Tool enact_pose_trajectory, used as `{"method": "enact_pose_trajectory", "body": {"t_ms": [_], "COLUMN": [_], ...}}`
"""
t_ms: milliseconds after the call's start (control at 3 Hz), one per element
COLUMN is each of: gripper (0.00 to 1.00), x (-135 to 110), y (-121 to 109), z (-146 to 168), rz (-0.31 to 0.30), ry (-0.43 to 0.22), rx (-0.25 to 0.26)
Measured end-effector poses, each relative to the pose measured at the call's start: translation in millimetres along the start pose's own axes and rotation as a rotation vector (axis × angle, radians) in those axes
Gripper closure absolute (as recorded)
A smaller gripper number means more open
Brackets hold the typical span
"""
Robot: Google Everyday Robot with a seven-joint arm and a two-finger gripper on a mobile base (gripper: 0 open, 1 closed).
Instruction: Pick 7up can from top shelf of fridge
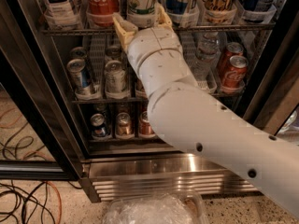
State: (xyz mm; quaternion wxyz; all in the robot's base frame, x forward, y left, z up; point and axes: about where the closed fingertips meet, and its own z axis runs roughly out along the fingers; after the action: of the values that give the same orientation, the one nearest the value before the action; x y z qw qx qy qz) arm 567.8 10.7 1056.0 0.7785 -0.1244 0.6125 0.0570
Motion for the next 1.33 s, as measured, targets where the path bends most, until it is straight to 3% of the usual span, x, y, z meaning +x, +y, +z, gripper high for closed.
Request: {"method": "enact_pose_trajectory", "body": {"t_ms": [333,1333], "gripper": [0.27,0.27], "x": [-2.2,-6.7], "y": [2.8,-6.4], "z": [5.3,29.4], "rz": [0.001,0.036], "ry": [-0.005,-0.028], "rx": [-0.006,0.005]}}
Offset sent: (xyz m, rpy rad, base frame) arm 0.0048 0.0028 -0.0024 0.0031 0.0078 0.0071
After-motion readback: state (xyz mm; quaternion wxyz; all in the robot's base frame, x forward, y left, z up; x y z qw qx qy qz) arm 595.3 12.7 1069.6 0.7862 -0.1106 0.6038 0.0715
